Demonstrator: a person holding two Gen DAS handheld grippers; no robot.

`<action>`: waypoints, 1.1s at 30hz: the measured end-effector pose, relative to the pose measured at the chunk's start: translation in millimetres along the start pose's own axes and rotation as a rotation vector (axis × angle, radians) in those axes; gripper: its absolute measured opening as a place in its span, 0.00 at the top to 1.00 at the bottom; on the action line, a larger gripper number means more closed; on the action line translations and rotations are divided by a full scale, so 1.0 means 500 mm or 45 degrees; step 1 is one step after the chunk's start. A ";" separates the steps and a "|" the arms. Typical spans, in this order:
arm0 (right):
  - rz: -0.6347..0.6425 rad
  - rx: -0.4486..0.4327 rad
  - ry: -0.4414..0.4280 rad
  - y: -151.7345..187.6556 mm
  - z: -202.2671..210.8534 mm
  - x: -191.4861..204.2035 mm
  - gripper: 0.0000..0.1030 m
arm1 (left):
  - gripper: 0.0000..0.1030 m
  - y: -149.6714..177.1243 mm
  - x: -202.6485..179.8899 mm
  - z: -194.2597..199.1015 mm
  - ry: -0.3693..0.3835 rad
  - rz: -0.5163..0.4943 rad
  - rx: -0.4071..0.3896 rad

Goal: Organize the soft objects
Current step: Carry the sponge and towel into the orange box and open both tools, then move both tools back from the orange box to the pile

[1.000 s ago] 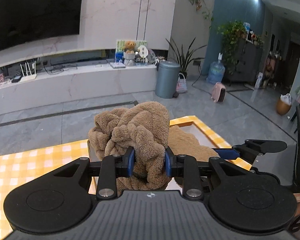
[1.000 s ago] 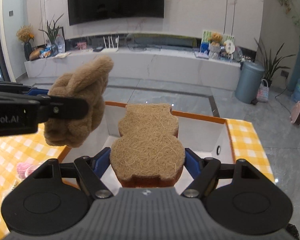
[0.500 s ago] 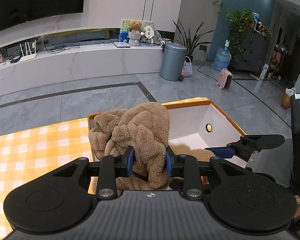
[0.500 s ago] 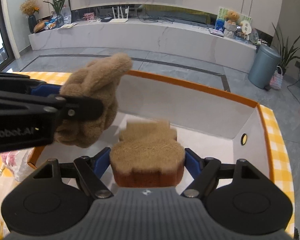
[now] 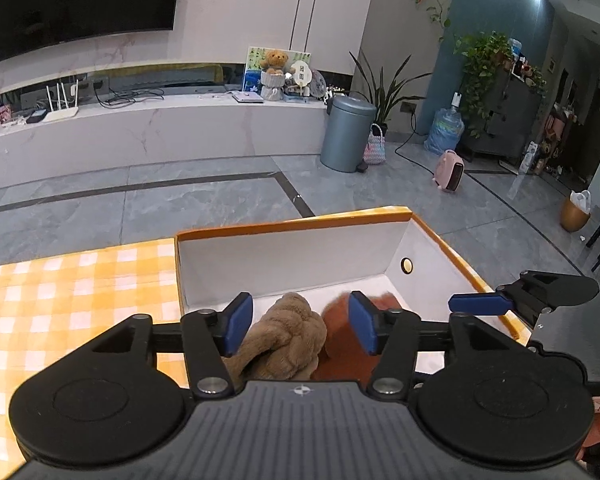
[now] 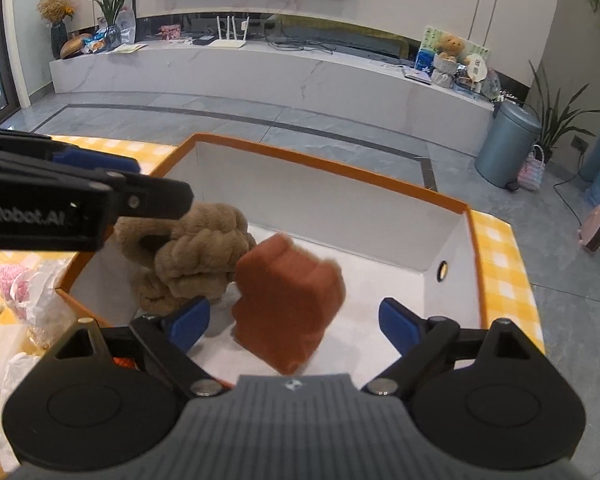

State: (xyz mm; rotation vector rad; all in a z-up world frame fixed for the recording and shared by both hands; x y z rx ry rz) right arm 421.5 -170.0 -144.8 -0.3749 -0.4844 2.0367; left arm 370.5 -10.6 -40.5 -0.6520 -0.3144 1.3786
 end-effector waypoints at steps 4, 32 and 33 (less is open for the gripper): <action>-0.005 -0.031 -0.001 0.008 0.034 0.000 0.12 | 0.36 0.004 -0.007 0.034 -0.016 -0.020 -0.011; -0.259 -0.348 -0.193 0.298 0.352 0.137 0.06 | 0.37 0.223 -0.113 0.289 -0.077 -0.118 -0.131; -0.275 -0.352 -0.191 0.313 0.352 0.141 0.06 | 0.37 0.236 -0.111 0.287 -0.078 -0.109 -0.129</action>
Point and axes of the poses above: each gripper's, at about its wrist camera, not at the fingertips, and z roughly against the way its jaws point, x to its left, y to its underside, the point moved 10 cm from there along -z, roughly the way its jaws point, and after that the axes turned 14 degrees about x, right-handed, at the moved point
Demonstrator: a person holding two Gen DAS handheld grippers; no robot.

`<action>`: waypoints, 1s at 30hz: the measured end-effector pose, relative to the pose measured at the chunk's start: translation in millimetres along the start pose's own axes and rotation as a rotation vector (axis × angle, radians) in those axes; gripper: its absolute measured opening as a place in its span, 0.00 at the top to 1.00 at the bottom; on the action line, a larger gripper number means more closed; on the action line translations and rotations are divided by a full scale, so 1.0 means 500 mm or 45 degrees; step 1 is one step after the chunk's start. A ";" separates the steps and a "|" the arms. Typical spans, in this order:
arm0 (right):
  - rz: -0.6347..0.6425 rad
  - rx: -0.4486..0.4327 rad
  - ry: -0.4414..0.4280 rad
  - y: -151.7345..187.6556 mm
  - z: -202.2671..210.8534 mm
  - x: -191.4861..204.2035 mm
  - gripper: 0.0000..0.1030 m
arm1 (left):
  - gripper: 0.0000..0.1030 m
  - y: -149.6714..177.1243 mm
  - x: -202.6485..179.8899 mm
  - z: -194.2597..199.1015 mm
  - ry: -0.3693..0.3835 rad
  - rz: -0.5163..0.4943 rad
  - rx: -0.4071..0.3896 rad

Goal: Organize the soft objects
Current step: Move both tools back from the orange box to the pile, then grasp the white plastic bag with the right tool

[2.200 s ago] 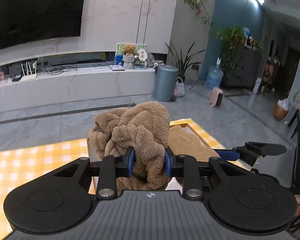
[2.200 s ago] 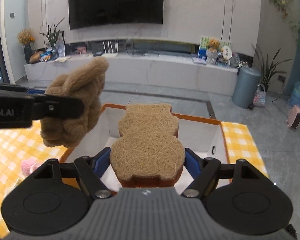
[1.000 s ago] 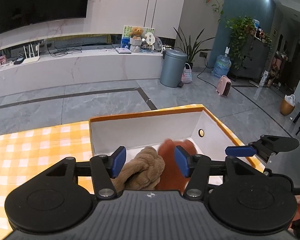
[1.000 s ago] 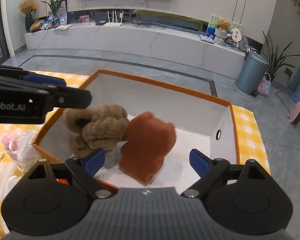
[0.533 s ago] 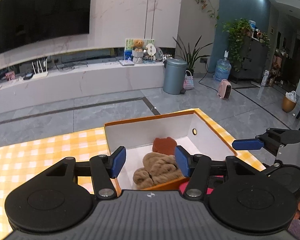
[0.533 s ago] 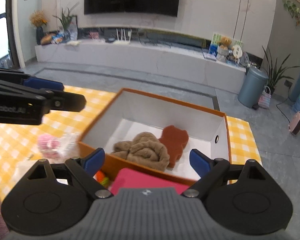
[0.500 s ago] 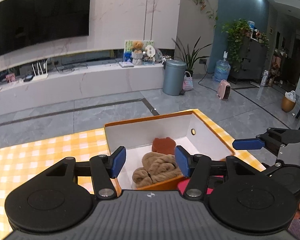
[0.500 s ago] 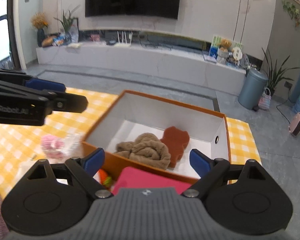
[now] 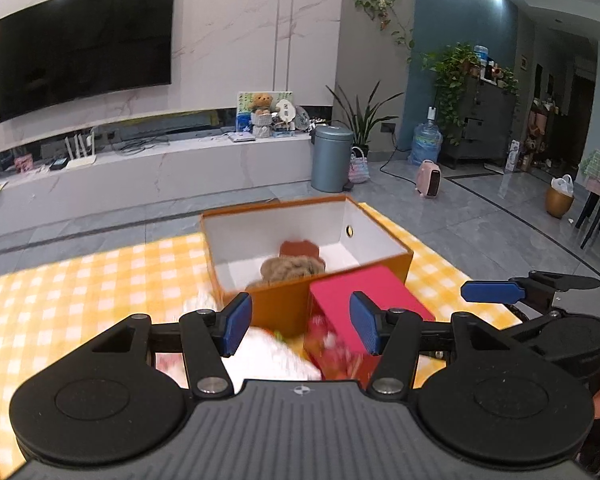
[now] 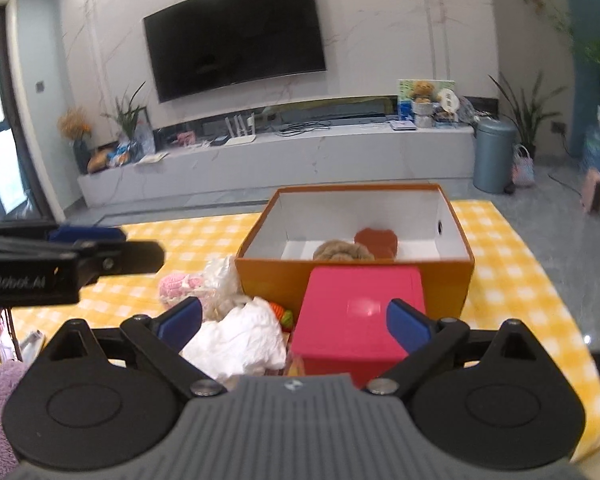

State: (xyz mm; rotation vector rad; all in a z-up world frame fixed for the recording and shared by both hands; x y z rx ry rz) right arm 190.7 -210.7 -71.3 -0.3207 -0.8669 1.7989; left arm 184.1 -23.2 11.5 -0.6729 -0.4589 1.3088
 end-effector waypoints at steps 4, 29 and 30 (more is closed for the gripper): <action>-0.015 0.002 0.042 0.041 -0.005 0.006 0.06 | 0.36 0.055 0.003 0.003 -0.013 0.033 0.015; 0.079 0.196 -0.041 0.143 -0.123 0.111 0.05 | 0.37 0.277 0.123 -0.050 -0.019 0.275 0.184; 0.096 0.197 -0.047 0.138 -0.131 0.119 0.05 | 0.37 0.277 0.129 -0.052 -0.033 0.272 0.188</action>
Point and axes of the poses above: each gripper's, at about its wrist camera, not at the fingertips, and z roughly against the way its jaws point, x to its left, y to its underside, the point moved 10 cm from there along -z, roughly the way its jaws point, and after that the axes turned 14 degrees about x, right-handed, at the moved point
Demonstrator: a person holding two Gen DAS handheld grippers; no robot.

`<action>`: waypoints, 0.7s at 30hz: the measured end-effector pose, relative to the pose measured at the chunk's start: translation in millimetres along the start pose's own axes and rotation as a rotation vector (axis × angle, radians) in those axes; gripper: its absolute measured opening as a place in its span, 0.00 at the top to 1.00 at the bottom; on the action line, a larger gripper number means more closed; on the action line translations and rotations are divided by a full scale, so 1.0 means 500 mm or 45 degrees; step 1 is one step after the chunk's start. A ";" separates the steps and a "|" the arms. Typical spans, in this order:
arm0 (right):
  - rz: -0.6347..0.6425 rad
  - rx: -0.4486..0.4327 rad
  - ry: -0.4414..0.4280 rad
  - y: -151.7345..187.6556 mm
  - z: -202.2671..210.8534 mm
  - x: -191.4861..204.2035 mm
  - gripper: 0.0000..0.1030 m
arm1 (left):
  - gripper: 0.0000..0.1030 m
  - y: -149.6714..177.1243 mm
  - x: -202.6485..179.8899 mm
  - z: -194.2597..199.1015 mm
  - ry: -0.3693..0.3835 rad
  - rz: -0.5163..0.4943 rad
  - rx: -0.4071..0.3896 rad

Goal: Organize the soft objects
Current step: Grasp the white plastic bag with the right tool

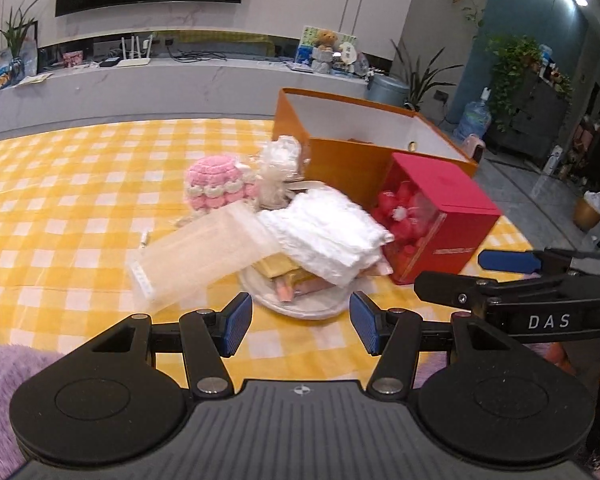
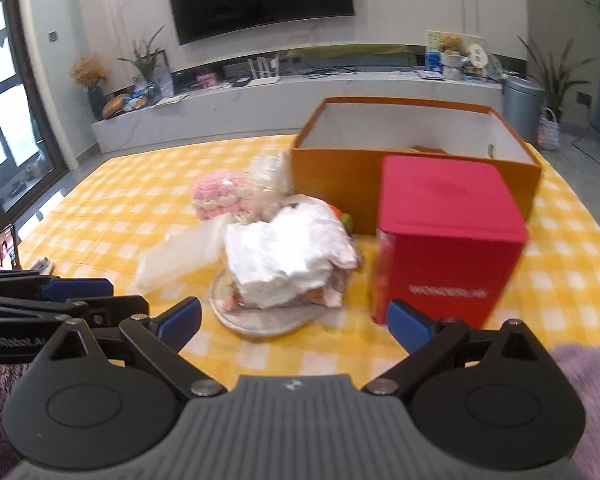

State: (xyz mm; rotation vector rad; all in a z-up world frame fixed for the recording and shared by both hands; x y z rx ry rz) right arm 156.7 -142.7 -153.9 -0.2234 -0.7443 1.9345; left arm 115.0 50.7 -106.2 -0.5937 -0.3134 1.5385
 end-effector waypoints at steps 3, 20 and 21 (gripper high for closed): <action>0.063 0.014 0.005 -0.022 -0.025 0.020 0.05 | 0.37 -0.011 0.021 -0.005 -0.043 -0.015 0.003; 0.381 0.175 0.090 -0.127 -0.220 0.060 0.04 | 0.23 -0.069 0.106 -0.084 -0.125 -0.094 0.123; 0.411 0.182 0.094 -0.127 -0.227 0.063 0.04 | 0.21 -0.069 0.103 -0.095 -0.128 -0.121 0.151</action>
Point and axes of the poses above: each gripper's, at about its wrist camera, not at the fingertips, and z roughly against the way its jaws point, x to its left, y to its underside, the point moved 10 cm from there along -z, roughly the way its jaws point, and after that the axes turned 14 degrees about x, right-handed, at the moved point
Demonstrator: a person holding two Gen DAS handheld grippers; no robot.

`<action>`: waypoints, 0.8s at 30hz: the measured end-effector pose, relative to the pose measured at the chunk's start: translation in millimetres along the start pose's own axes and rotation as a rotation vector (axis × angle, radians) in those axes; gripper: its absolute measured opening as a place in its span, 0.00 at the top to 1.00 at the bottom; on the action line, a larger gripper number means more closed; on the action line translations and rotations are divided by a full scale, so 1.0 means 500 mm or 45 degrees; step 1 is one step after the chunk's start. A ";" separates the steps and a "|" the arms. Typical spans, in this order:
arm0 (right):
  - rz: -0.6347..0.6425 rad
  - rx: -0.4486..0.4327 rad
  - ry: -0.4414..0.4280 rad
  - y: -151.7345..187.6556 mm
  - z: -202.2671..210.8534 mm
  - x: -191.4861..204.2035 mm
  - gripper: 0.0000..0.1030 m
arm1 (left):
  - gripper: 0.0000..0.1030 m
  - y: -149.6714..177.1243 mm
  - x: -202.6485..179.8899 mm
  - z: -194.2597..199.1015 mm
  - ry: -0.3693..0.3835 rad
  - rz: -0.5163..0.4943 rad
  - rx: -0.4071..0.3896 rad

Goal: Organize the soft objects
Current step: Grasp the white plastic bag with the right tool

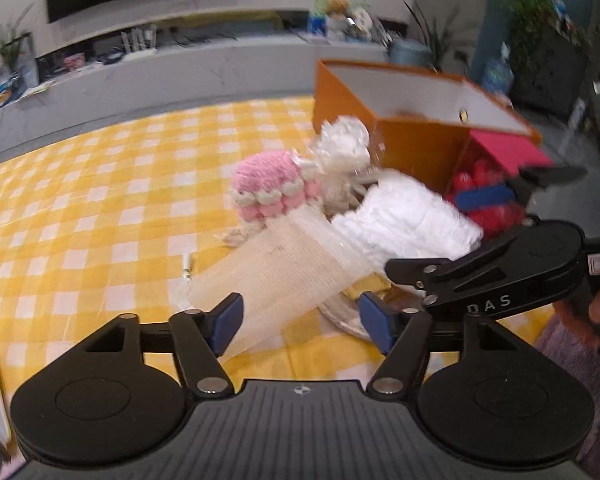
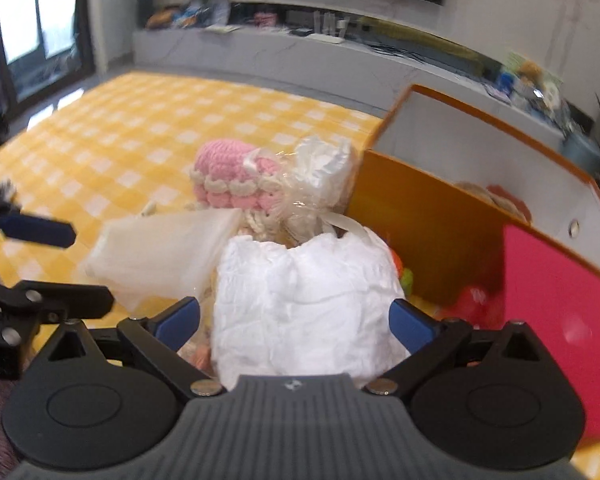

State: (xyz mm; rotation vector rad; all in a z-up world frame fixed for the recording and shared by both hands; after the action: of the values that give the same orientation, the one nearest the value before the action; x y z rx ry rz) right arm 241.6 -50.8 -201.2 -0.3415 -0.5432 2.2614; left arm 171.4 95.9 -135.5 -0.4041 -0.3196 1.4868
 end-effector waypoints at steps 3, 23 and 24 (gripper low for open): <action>0.031 0.030 0.009 -0.002 -0.018 0.003 0.07 | 0.21 -0.008 -0.006 -0.032 -0.045 -0.054 0.063; -0.193 0.066 -0.211 -0.007 -0.018 -0.054 0.82 | 0.23 -0.027 0.022 -0.089 -0.051 0.021 0.162; -0.200 0.057 -0.216 -0.007 -0.017 -0.054 0.84 | 0.20 -0.027 0.018 -0.086 -0.042 0.009 0.155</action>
State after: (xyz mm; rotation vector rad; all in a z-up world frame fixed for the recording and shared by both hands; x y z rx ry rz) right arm 265.3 -66.4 -204.8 -0.0816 -0.5842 2.1575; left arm 203.0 101.6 -168.2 -0.2837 -0.2529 1.5124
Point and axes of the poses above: each gripper's, at about its wrist camera, not at the fingertips, and z roughly against the way its jaws point, x to its left, y to its underside, the point moved 10 cm from there along -z, roughly the way its jaws point, and after that the axes turned 14 degrees about x, right-handed, at the moved point
